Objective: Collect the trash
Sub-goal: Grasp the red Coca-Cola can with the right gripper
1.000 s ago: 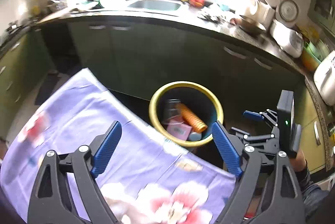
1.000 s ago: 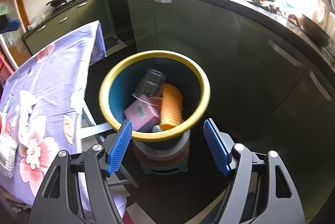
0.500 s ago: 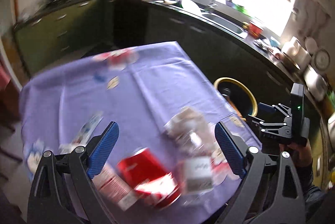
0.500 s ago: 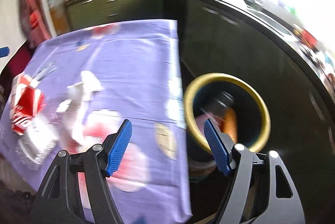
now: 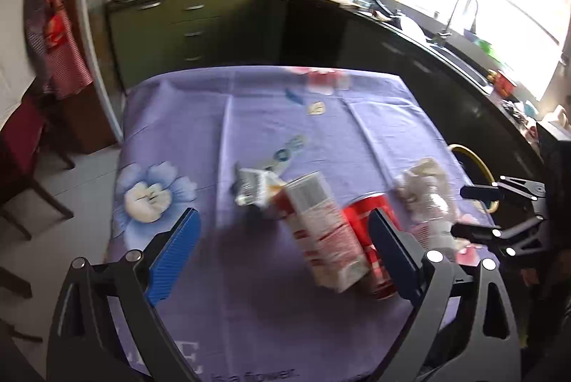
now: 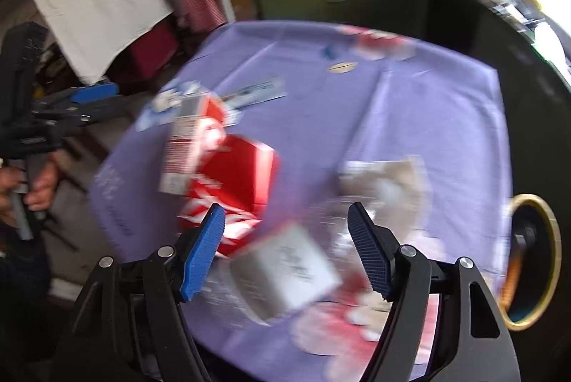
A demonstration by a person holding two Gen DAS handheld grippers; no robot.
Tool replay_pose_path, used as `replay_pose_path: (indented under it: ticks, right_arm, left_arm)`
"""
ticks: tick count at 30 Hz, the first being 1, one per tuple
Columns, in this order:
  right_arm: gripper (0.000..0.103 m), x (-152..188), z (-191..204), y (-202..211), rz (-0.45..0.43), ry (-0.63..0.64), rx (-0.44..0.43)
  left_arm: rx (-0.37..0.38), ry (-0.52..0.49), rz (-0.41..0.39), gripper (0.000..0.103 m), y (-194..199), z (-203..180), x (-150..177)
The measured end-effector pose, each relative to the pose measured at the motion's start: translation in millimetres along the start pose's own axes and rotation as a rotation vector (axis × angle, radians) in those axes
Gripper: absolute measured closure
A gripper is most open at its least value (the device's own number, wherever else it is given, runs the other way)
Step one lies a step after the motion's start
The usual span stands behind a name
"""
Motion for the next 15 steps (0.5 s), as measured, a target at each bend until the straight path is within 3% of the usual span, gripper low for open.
replay_pose_path:
  ticks: [4, 15]
  right_arm:
    - [0.032, -7, 24, -20, 0.062, -0.007, -0.056]
    - [0.031, -10, 26, -63, 0.232, -0.141, -0.124]
  left_arm:
    - [-0.018, 0.029, -0.004, 0.013, 1, 16, 4]
    - [-0.018, 0.021, -0.02, 0.013, 5, 32, 7]
Point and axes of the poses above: each gripper's, at about its wrist camera, not at the fingertips, and y roughly against the way its jaws point, z to its left, x to its underside, the point moved 4 cm from there along -y, roughly the way its jaws point, and after that the axes turned 2 degrees about x, right-handed, at the moved point
